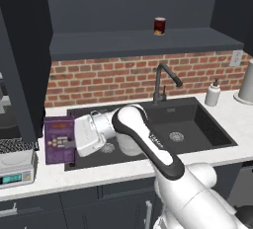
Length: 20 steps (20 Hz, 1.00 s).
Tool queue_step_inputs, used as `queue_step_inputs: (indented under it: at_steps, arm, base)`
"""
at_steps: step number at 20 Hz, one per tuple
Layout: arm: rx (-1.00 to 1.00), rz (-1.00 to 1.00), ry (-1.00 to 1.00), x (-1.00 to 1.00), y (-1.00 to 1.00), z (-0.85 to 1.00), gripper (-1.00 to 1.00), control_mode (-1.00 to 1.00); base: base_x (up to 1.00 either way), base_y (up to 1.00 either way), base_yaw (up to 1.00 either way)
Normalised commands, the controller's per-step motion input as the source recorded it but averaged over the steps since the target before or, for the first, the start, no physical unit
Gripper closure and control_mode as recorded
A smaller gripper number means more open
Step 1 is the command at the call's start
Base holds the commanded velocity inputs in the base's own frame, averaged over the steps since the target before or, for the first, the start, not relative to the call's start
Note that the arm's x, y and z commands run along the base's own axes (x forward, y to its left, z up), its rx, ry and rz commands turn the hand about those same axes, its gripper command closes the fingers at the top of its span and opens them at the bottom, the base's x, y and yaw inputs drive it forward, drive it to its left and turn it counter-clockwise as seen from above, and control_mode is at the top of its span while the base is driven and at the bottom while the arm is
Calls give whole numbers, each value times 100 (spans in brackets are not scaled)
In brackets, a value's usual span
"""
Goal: Pick the cereal and place it on the digital scale for weighing, and close the cabinet.
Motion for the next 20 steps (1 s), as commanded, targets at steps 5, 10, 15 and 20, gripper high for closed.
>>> queue_step_inputs:
  at_steps: [5, 10, 15, 20]
  arm:
    - [-2, 0, -19, 23, 38, -1, 100, -100]
    - [-3, 0, -4, 24, 37, 0, 100, -100]
    - [-1, 0, 0, 22, 20, -4, 100, -100]
    - [0, 0, 0, 17, 1, -19, 100, -100]
  base:
    - [0, 0, 0]
    - [0, 0, 0]
    - [0, 0, 0]
    - [0, 0, 0]
